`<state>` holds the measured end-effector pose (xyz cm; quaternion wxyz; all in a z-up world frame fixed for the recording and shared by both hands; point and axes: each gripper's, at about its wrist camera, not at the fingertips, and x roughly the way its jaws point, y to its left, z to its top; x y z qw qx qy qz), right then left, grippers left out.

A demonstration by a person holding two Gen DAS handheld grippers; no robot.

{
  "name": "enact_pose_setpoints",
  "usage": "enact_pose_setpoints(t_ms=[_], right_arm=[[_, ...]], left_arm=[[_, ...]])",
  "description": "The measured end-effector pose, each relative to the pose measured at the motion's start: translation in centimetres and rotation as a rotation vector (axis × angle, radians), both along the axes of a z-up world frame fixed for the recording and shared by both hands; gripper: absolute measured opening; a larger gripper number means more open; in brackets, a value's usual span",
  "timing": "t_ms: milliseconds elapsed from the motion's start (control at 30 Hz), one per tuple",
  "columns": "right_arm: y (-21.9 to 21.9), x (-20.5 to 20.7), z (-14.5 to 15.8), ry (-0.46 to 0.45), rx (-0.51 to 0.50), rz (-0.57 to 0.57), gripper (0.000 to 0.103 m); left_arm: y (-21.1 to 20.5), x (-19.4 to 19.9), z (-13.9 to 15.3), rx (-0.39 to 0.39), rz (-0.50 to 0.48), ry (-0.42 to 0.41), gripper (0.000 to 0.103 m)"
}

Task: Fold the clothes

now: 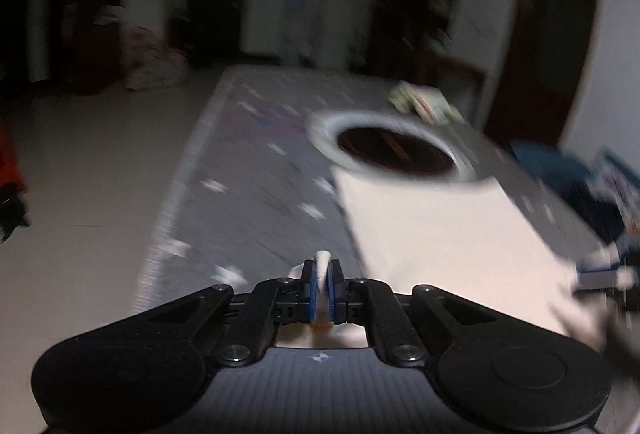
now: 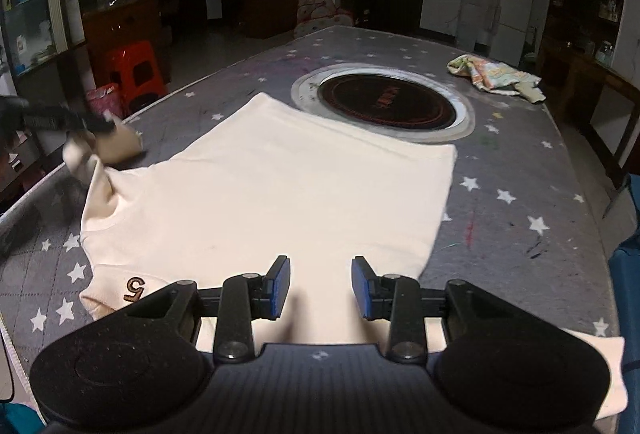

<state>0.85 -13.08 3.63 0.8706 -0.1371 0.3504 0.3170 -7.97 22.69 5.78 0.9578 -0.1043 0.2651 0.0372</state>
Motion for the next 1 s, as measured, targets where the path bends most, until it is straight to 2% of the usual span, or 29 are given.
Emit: enact_pose_setpoints(t_ms=[167, 267, 333, 500, 533, 600, 633, 700, 800, 833, 867, 933, 1000], right_arm=[[0.6, -0.4, -0.9, 0.024, -0.018, 0.02, 0.033], [0.9, -0.5, -1.1, 0.026, -0.027, 0.037, 0.033], [1.1, -0.6, -1.1, 0.027, -0.03, 0.046, 0.033], [1.6, -0.6, -1.3, 0.03, -0.045, 0.066, 0.034], [1.8, -0.7, -1.4, 0.03, -0.05, 0.071, 0.034], [1.9, -0.7, -1.3, 0.031, -0.055, 0.073, 0.034], [1.9, -0.7, -1.3, 0.031, -0.058, 0.074, 0.035], [2.0, -0.8, -1.4, 0.033, -0.065, 0.078, 0.039], [2.1, -0.7, -1.6, 0.042, -0.078, 0.081, 0.039], [2.2, -0.7, -1.6, 0.043, -0.078, 0.083, 0.039], [2.3, -0.7, -1.5, 0.043, -0.076, 0.085, 0.039], [2.4, -1.0, -1.2, 0.038, -0.063, 0.1, 0.039], [2.8, -1.4, -0.8, 0.029, -0.054, 0.126, 0.039]], left_arm=[[4.8, -5.2, 1.2, -0.112, 0.197, -0.207, 0.006], [7.4, -8.0, 0.6, -0.177, 0.281, -0.254, 0.006], [8.1, -9.4, -0.4, -0.151, 0.306, -0.274, 0.006], [8.8, -8.2, -3.7, -0.072, 0.326, -0.098, 0.006], [8.8, -7.9, -4.1, -0.046, 0.323, -0.08, 0.006], [8.7, -7.9, -4.4, -0.034, 0.319, -0.096, 0.006], [8.7, -7.9, -4.5, -0.052, 0.31, -0.119, 0.006], [8.6, -7.6, -4.5, -0.043, 0.304, -0.101, 0.008], [9.3, -6.5, -5.2, 0.009, 0.349, 0.024, 0.013], [9.4, -6.3, -5.3, 0.026, 0.377, 0.06, 0.018], [10.0, -6.1, -5.3, 0.037, 0.399, 0.078, 0.028], [10.2, -6.0, -4.9, 0.026, 0.411, 0.07, 0.037], [10.0, -5.5, -4.3, -0.002, 0.366, 0.055, 0.049]])
